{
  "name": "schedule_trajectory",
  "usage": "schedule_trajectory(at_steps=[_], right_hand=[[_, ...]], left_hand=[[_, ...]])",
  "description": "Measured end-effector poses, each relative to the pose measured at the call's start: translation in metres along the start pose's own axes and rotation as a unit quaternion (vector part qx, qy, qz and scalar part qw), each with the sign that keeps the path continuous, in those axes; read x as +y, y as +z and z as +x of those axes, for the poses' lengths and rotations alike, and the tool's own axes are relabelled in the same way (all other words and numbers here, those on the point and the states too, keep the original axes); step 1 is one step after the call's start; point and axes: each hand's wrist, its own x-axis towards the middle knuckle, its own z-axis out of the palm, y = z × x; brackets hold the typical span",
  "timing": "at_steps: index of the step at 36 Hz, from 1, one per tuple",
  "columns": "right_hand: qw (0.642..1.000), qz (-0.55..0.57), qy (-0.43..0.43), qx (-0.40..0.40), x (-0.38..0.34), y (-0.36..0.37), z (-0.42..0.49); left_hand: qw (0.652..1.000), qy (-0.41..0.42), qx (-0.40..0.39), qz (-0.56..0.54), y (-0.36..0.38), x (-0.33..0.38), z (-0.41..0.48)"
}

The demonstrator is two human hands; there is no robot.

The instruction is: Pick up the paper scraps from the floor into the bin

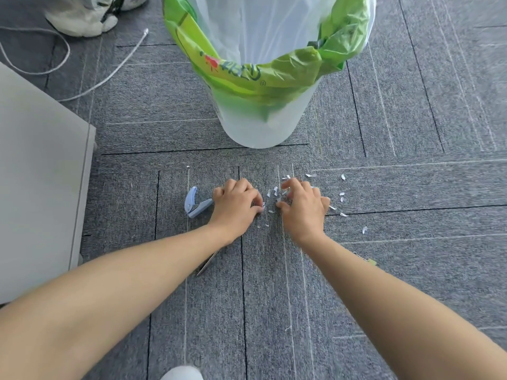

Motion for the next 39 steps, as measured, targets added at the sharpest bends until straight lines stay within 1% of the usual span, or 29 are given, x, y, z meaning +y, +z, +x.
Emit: schedule_trajectory(at_steps=[6, 10, 13, 21, 26, 29, 39], right_hand=[[0.999, -0.027, -0.016, -0.006, -0.001, -0.002, 0.002], [0.996, -0.060, -0.071, -0.018, 0.000, -0.007, 0.006], [0.993, -0.072, -0.089, -0.034, 0.002, -0.014, 0.012], [0.997, -0.039, -0.060, -0.034, 0.002, -0.013, 0.018], [0.999, -0.013, -0.045, -0.020, -0.001, -0.011, 0.021], [0.999, -0.025, -0.047, -0.014, -0.001, -0.011, 0.024], [0.997, -0.046, -0.047, -0.030, -0.002, -0.012, 0.029]], left_hand=[[1.000, -0.014, 0.006, -0.012, 0.000, 0.004, 0.002], [0.999, -0.022, 0.017, -0.021, -0.001, 0.003, 0.003], [0.998, -0.036, 0.016, -0.044, -0.001, 0.002, 0.004], [0.996, -0.059, 0.022, -0.056, 0.001, 0.002, 0.007], [0.998, -0.057, 0.022, -0.035, 0.001, 0.006, 0.012], [0.997, -0.061, 0.029, -0.036, -0.001, 0.009, 0.017], [0.998, -0.048, 0.029, -0.041, -0.009, 0.014, 0.030]])
